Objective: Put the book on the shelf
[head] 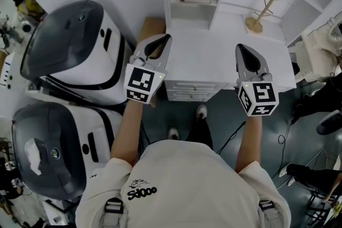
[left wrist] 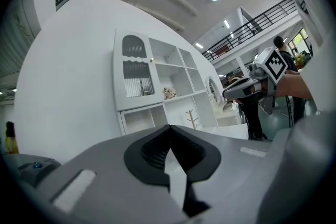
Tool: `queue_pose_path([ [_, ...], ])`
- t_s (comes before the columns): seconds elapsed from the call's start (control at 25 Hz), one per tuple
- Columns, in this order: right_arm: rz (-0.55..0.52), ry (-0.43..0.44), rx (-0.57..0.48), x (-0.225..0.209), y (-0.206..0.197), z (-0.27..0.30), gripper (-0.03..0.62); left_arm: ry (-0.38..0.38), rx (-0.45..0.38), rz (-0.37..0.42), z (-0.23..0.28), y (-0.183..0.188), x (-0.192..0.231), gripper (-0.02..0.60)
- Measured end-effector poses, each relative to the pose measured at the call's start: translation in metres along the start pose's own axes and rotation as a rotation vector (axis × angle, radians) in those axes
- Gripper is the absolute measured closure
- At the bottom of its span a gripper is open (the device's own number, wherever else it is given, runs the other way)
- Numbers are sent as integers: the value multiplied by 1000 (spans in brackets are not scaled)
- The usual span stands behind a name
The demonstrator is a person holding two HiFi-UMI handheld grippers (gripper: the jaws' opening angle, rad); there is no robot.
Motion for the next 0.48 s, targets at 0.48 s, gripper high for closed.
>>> queue_pose_path([
  [0.48, 7, 17, 9, 16, -2, 6, 592, -35, 6, 29, -5, 2, -1, 565],
])
Point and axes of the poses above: the fingertips, and each gripper's own axes: z forward along the fingers, x to its left, y out of its top, the point moved 2 cm from there along -z, backward along the fingers, and after that the axes turned 14 degrees about -x, right-handed, at the moved point
